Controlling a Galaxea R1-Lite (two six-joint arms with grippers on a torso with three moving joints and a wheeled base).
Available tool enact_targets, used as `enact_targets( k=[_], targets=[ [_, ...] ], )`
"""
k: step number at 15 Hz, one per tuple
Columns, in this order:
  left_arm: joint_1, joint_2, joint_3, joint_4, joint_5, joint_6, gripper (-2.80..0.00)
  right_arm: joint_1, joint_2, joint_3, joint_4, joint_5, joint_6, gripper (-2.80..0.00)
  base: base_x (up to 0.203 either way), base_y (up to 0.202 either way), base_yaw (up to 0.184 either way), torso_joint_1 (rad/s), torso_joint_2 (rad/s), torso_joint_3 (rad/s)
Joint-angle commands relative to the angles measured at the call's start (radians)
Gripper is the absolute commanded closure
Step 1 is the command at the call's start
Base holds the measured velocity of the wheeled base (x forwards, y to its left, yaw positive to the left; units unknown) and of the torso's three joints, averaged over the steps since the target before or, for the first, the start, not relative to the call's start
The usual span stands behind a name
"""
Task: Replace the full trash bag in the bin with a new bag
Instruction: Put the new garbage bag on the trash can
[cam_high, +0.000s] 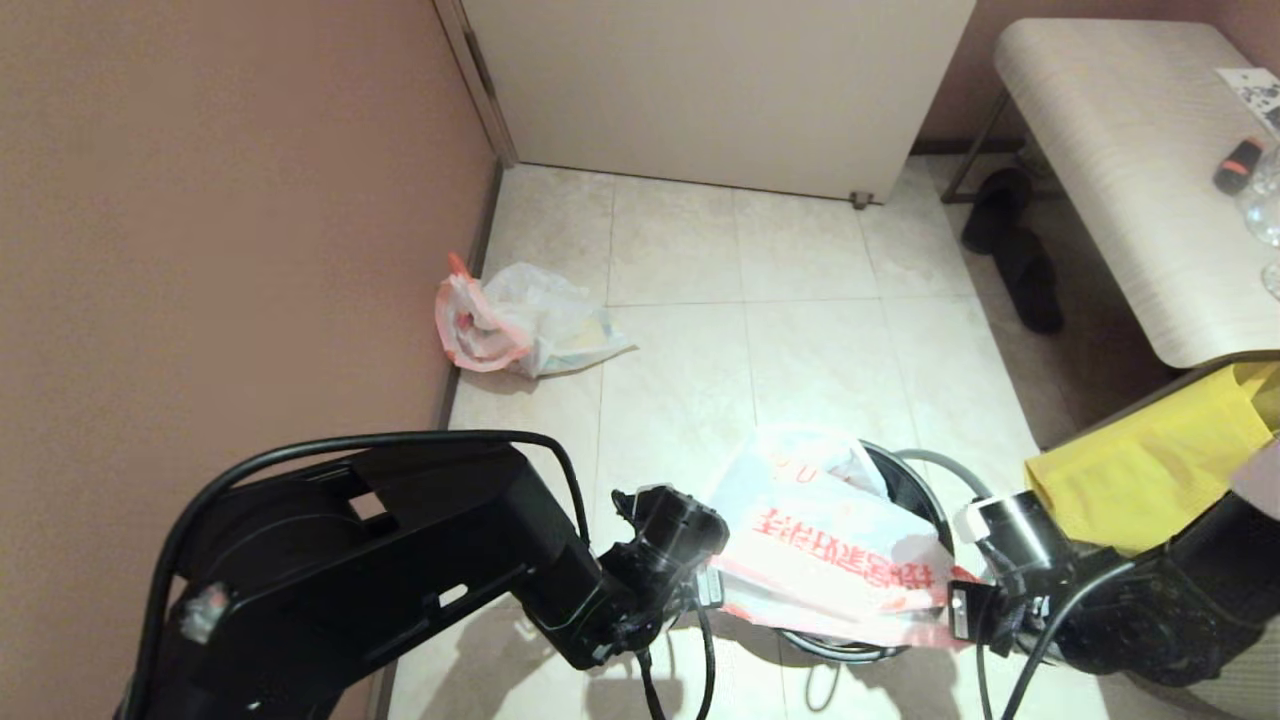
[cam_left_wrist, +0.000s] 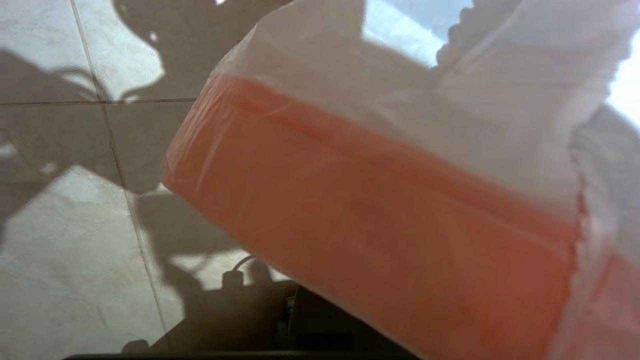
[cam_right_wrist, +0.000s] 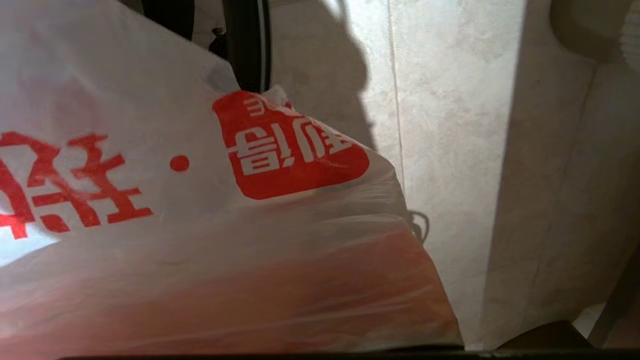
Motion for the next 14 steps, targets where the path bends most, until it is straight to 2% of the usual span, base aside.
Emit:
enact_targets(
  k=[1, 5, 6, 8, 9, 11, 14],
  targets=[
    [0.001, 0.017, -0.001, -0.001, 0.001, -0.003, 0.00, 0.000, 0.137, -0.010, -0.041, -0.003, 0.001, 0.00, 0.000, 0.000, 0.000, 0.000, 0.00, 0.000],
    [0.005, 0.057, -0.010, 0.003, 0.005, 0.028, 0.00, -0.018, 0.248, -0.105, -0.084, -0.007, -0.001, 0.00, 0.000, 0.000, 0.000, 0.000, 0.00, 0.000],
    [0.009, 0.075, -0.033, 0.003, 0.034, 0.037, 0.00, -0.031, 0.246, -0.130, -0.099, -0.007, 0.001, 0.00, 0.000, 0.000, 0.000, 0.000, 0.00, 0.000],
    [0.041, 0.083, -0.065, 0.006, 0.063, 0.042, 0.00, -0.049, 0.241, -0.136, -0.216, -0.006, 0.002, 0.00, 0.000, 0.000, 0.000, 0.000, 0.00, 0.000],
    [0.052, 0.090, -0.094, 0.013, 0.065, 0.043, 0.00, -0.068, 0.239, -0.131, -0.302, -0.007, 0.000, 0.00, 0.000, 0.000, 0.000, 0.000, 0.00, 0.000],
    [0.079, 0.091, -0.151, 0.016, 0.066, 0.054, 0.00, -0.110, 0.225, -0.112, -0.391, -0.004, 0.003, 0.00, 0.000, 0.000, 0.000, 0.000, 0.00, 0.000],
    [0.126, 0.106, -0.181, -0.053, 0.094, 0.052, 0.00, -0.144, 0.154, -0.035, -0.589, 0.001, 0.000, 0.00, 0.000, 0.000, 0.000, 0.000, 0.00, 0.000]
  ],
)
